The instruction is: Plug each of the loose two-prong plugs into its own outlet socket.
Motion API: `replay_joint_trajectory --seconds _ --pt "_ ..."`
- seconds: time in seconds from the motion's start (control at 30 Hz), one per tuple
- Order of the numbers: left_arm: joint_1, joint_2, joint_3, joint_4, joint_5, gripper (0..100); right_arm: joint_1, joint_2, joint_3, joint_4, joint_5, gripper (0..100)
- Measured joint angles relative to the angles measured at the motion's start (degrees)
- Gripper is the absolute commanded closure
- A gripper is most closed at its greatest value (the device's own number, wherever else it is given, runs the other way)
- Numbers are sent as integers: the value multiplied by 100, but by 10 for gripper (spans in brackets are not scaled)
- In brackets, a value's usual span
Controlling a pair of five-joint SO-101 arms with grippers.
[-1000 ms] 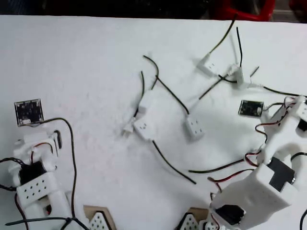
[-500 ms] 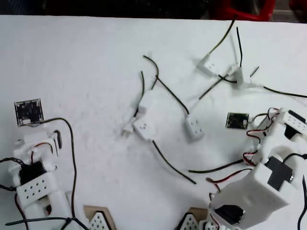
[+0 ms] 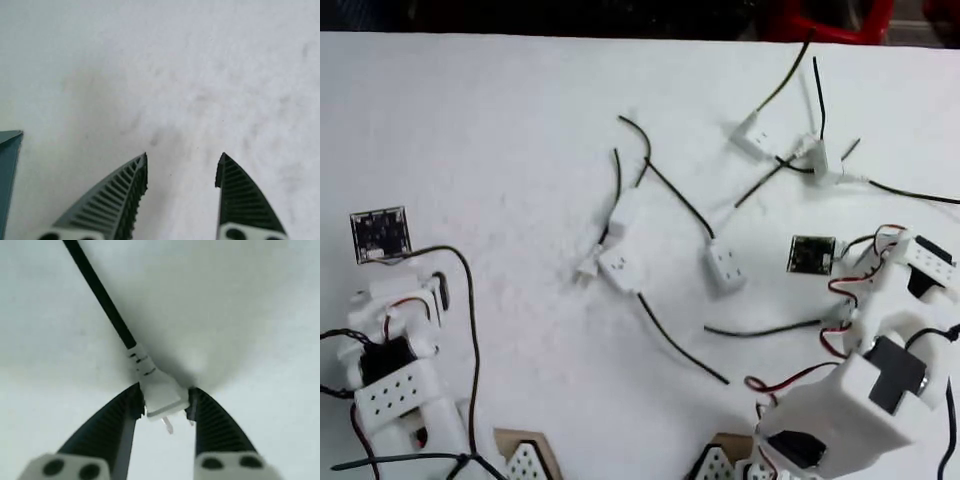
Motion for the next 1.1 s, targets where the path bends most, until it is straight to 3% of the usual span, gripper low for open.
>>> replay_joint_trajectory --seconds 0.43,0.53,0.7,0.93,1.1 --pt "0 0 0 0 0 775 -158 -1873 44 2251 -18 981" --pt "0 0 0 0 0 775 -316 -2110 44 2462 -360 981" --pt "0 0 0 0 0 775 -703 -2171 44 2277 -1705 981" --pt "0 0 0 0 0 775 -1029 -2171 44 747 -4774 981" --pt "0 0 0 0 0 775 -1090 -2171 44 105 -6576 981"
